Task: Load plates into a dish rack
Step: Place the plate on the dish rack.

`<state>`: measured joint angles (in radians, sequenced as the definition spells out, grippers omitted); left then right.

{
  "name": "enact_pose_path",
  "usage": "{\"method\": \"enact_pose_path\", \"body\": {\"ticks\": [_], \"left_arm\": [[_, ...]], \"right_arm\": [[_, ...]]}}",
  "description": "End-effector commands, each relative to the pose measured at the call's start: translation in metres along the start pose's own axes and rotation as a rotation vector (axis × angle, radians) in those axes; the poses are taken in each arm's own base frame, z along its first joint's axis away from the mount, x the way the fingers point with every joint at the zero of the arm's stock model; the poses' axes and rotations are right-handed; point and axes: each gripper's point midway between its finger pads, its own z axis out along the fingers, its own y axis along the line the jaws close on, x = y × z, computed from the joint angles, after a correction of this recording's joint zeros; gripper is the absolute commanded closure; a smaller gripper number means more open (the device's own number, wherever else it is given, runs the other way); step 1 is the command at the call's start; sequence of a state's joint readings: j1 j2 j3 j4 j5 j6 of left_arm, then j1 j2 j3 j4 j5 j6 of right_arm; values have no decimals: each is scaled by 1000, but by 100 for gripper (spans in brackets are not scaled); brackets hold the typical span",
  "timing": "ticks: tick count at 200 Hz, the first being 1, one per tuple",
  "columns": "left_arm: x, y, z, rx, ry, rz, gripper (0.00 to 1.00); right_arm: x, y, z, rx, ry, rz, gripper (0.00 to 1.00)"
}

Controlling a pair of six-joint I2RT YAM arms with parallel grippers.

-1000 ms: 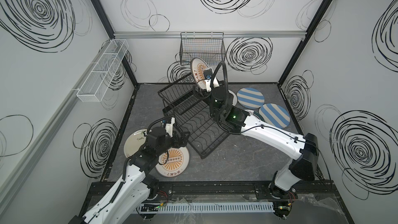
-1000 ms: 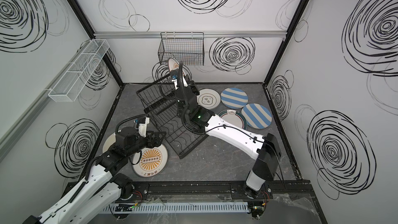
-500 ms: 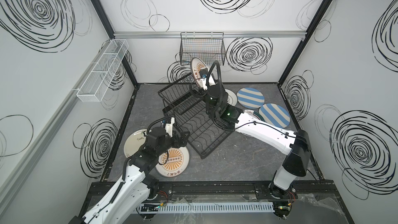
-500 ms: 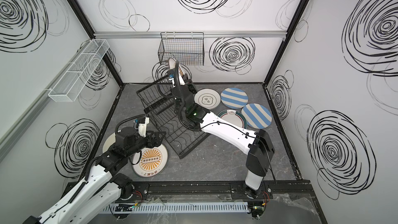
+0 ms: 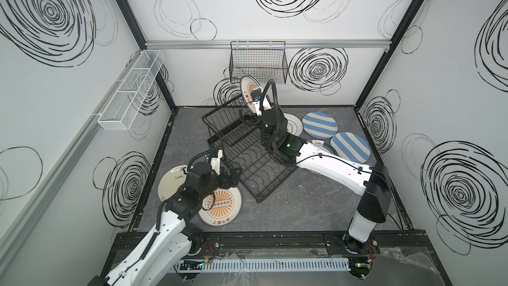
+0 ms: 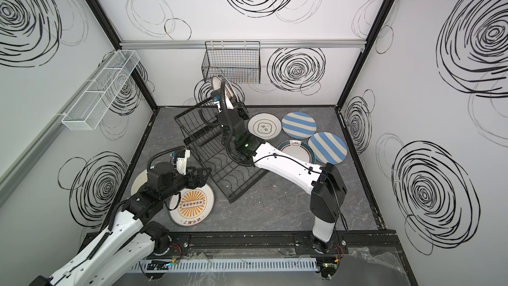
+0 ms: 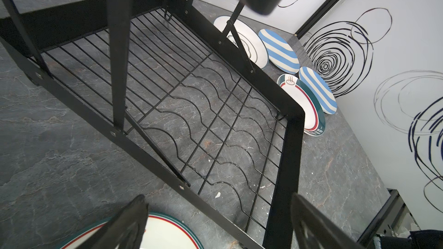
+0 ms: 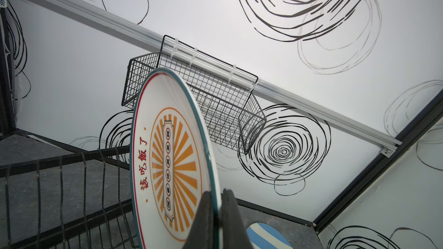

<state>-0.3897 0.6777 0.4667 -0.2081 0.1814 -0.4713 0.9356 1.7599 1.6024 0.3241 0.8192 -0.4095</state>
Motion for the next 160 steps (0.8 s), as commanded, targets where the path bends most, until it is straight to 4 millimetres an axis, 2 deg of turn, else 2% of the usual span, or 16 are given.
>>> {"method": "enact_pose_path", "body": {"ticks": [1, 20, 39, 118, 160], "left_arm": [[-6, 0, -1, -1, -30, 9, 4], [-6, 0, -1, 0, -32, 9, 4], [-6, 0, 0, 0, -33, 10, 4], [-6, 0, -1, 3, -31, 10, 4], [-5, 0, -1, 2, -30, 10, 4]], "right_arm": [[-35, -27, 1, 70, -62, 62, 100], [-48, -35, -3, 74, -83, 74, 100], [-51, -40, -5, 85, -85, 73, 100], [-30, -33, -1, 88, -51, 47, 100], [-26, -29, 0, 74, -47, 30, 100]]}}
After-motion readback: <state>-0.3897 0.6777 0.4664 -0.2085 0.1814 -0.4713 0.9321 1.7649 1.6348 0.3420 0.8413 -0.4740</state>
